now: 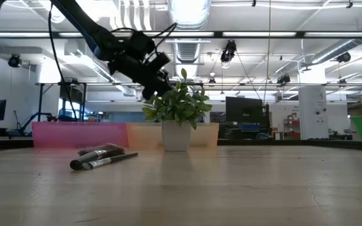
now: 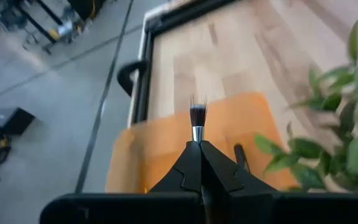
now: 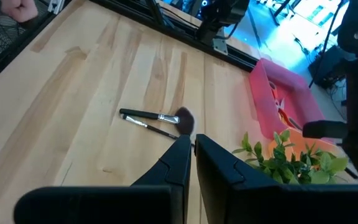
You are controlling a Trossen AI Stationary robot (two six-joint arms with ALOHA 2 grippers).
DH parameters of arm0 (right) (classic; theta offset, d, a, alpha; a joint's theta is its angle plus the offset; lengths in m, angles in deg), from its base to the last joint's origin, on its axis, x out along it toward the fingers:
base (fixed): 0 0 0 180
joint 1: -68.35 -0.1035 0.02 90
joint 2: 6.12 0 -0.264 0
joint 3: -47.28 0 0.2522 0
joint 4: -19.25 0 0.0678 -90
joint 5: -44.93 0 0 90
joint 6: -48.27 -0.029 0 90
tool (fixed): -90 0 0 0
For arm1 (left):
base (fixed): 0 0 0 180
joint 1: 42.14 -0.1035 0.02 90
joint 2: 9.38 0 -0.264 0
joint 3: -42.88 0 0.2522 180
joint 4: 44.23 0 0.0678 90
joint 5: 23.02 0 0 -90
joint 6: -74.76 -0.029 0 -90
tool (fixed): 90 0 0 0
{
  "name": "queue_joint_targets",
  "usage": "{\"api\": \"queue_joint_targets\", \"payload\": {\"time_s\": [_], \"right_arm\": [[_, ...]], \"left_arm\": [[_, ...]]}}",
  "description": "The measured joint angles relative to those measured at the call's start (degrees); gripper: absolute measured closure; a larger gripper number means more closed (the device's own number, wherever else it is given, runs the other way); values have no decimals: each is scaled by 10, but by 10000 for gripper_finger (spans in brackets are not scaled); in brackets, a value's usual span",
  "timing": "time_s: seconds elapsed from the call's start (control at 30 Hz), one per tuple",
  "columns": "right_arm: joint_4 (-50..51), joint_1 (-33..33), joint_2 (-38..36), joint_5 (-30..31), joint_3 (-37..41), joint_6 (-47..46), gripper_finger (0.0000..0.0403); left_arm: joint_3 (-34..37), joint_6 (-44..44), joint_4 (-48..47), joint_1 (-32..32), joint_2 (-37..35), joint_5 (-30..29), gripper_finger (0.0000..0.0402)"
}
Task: Pick & Place Paint Supplies
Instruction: Put the left silver eyeshadow brush into the orange bin, then put the silver highlighter brush into the orange bin
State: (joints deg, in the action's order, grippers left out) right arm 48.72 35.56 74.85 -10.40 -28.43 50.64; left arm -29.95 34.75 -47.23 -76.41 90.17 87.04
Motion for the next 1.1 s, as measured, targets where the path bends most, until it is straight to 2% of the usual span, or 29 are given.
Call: {"api": "queue_joint_targets", "payload": {"time_s": [0.33,0.53,0.9,1.0,1.1], "right_arm": [[0,2,0,0,1,-5,380],[0,2,0,0,1,-5,380],[0,2,0,0,1,-5,380],[0,2,0,0,1,-7,380],[4,2,0,0,1,-7,380]], "left_arm": [[-5,13,-47,-6,6,-35,397],[-5,26,-75,-6,0,-78,363],[-5,25,-92,-4,-5,-81,320],[-5,9,-152,-1,-22,-81,318],[-5,-17,-267,7,-49,-81,318]]}}
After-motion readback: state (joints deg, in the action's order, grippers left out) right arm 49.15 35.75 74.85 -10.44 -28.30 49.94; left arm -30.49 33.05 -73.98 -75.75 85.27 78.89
